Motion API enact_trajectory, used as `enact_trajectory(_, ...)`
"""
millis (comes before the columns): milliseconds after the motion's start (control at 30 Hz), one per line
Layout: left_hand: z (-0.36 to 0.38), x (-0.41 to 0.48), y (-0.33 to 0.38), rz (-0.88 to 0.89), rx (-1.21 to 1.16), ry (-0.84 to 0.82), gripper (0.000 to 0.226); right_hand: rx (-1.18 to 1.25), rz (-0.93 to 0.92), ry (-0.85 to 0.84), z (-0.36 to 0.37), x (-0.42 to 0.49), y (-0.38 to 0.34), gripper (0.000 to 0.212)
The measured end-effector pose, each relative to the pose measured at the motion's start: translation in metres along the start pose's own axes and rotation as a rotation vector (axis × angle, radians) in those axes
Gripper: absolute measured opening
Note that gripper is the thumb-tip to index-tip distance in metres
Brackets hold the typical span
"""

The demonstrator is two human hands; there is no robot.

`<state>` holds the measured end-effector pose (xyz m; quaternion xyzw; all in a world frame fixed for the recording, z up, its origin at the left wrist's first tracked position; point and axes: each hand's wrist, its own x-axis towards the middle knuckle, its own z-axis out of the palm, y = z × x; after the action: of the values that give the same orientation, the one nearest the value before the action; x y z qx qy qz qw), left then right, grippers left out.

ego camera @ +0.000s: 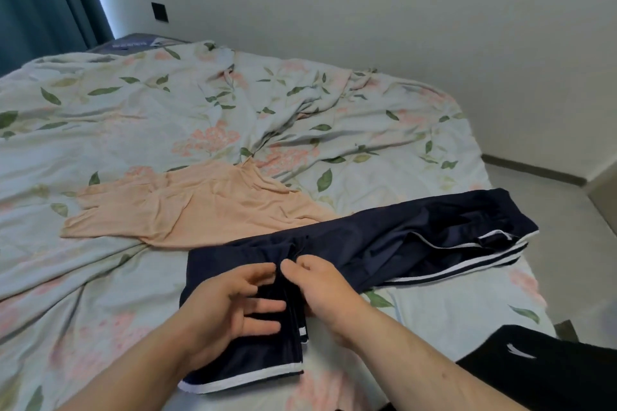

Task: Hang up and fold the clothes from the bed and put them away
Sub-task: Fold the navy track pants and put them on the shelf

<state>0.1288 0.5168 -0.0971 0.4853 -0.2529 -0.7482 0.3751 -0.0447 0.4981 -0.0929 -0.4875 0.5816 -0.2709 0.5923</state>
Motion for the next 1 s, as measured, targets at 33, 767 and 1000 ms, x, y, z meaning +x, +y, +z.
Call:
enact_trajectory(33,0.007,0.008,-0.006,-0.012,-0.038,-0.007,0.051,-0.013,-0.011,0.008,-0.008,0.001,0.004,0.025)
enact_trajectory(767,0.138,0.13,-0.057,0.472,1.672,-0.058,0.098,-0.414,-0.093,0.3,-0.227,0.052,0.044,0.036)
enact_trajectory(1000,0.134,0.121,-0.068,0.418,1.954,-0.115,0.113,-0.938,-0.167,0.311,-0.246,0.048,0.095,0.04)
